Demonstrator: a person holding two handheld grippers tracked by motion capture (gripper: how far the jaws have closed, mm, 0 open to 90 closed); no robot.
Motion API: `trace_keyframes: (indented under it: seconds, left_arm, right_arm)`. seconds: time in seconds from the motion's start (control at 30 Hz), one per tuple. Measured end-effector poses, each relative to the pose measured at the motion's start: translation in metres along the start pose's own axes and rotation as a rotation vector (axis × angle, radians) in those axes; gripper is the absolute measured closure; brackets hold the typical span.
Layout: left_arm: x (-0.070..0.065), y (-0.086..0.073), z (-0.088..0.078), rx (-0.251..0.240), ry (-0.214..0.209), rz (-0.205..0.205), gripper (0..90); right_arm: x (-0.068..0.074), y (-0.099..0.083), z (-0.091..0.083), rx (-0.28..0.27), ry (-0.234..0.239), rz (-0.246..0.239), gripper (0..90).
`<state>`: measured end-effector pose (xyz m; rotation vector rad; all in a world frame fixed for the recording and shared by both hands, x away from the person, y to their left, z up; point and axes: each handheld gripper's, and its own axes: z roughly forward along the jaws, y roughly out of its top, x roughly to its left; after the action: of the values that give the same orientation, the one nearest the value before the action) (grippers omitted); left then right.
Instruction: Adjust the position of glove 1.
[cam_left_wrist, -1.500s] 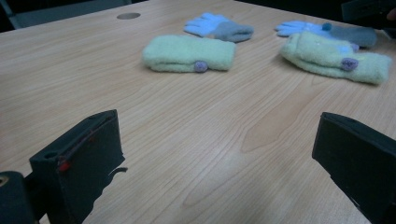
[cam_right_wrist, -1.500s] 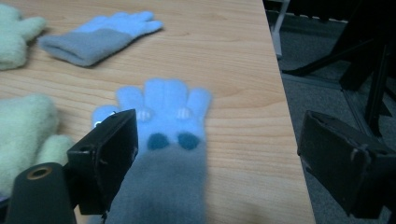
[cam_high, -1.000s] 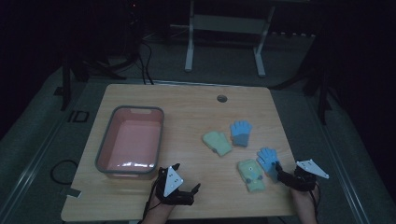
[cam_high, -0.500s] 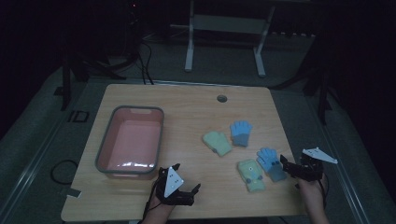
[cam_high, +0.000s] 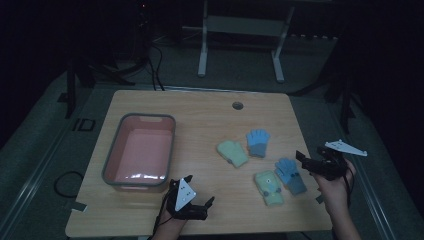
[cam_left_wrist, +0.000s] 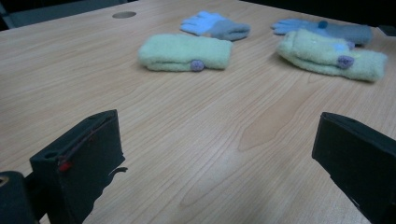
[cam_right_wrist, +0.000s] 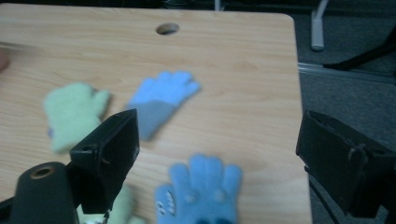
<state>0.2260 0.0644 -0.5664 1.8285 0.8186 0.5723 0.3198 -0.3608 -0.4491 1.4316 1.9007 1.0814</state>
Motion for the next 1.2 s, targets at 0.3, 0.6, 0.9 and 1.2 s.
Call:
trace_keyframes:
  seconds: [0.3, 0.6, 0.9, 1.2]
  left_arm:
    - [0.0, 0.0, 0.0, 0.002, 0.001, 0.004, 1.9]
    - [0.0, 0.0, 0.0, -0.002, 0.002, 0.002, 1.9]
    - [-0.001, 0.0, 0.0, 0.0, -0.004, 0.009, 1.9]
    - [0.0, 0.0, 0.0, 0.001, -0.009, 0.01, 1.9]
  right_arm:
    - [0.02, 0.031, 0.002, -0.005, 0.045, -0.082, 26.9]
    - [0.046, 0.043, 0.029, 0.067, 0.138, -0.198, 33.2]
    - [0.075, 0.053, 0.057, 0.091, 0.247, -0.275, 35.5]
    - [0.097, 0.054, 0.084, 0.15, 0.296, -0.35, 45.2]
